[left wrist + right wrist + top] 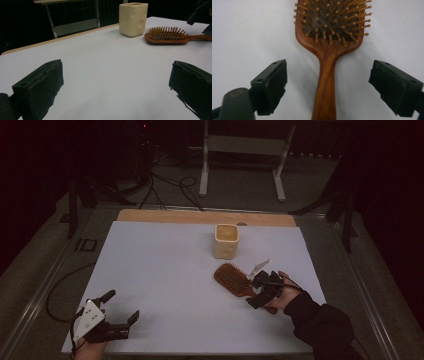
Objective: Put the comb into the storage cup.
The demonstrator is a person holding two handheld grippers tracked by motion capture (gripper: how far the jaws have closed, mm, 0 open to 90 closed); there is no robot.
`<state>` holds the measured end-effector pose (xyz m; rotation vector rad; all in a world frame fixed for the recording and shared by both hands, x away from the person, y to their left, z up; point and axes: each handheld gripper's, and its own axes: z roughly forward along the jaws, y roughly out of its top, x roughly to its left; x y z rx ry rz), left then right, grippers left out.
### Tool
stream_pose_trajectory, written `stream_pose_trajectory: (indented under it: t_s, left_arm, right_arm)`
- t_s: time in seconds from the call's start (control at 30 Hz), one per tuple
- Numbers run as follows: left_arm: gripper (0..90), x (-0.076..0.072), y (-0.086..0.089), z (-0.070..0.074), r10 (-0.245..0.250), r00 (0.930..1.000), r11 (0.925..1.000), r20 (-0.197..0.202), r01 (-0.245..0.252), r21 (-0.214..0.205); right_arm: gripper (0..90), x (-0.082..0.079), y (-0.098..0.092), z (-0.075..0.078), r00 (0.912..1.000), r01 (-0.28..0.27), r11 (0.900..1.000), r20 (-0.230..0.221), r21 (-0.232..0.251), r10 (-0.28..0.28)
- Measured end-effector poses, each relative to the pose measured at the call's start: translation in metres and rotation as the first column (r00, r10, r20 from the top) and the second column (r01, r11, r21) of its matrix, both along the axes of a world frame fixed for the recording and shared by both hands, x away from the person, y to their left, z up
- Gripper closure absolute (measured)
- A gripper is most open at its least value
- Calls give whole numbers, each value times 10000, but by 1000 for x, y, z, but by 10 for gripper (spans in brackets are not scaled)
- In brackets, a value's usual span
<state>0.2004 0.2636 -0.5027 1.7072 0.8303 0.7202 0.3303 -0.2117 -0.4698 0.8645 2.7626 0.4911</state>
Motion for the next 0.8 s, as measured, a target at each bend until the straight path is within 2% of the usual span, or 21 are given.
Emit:
stream_pose_trajectory:
  t_s: [0.1, 0.23, 0.33, 0.6, 0.73, 0.8]
  left_arm:
    - [0, 0, 0, 0, -1, 10000, 10000, 3, 1, -1]
    - [0, 0, 0, 0, -2, 10000, 10000, 5, 2, -35]
    - [0, 0, 0, 0, -2, 10000, 10000, 4, 2, -14]
    - [0, 0, 0, 0, -7, 10000, 10000, 4, 7, -43]
    - [0, 0, 1, 0, -7, 10000, 10000, 0, 7, -48]
    - [0, 0, 1, 0, -16, 10000, 10000, -4, 16, -50]
  right_arm:
    - [205, 3, 1, -2, 9998, -28, 9999, -219, -160, 24]
    - [249, 7, 3, -7, 9982, 209, 9990, -559, -384, -230]
    - [272, 9, 4, -8, 9981, 269, 9985, -538, -485, -295]
    - [503, 15, 8, -18, 9961, 140, 9937, -849, -1112, -235]
    - [550, 18, 10, -21, 9939, 64, 9918, -1084, -1274, -203]
    - [565, 20, 11, -21, 9940, 92, 9895, -1062, -1439, -247]
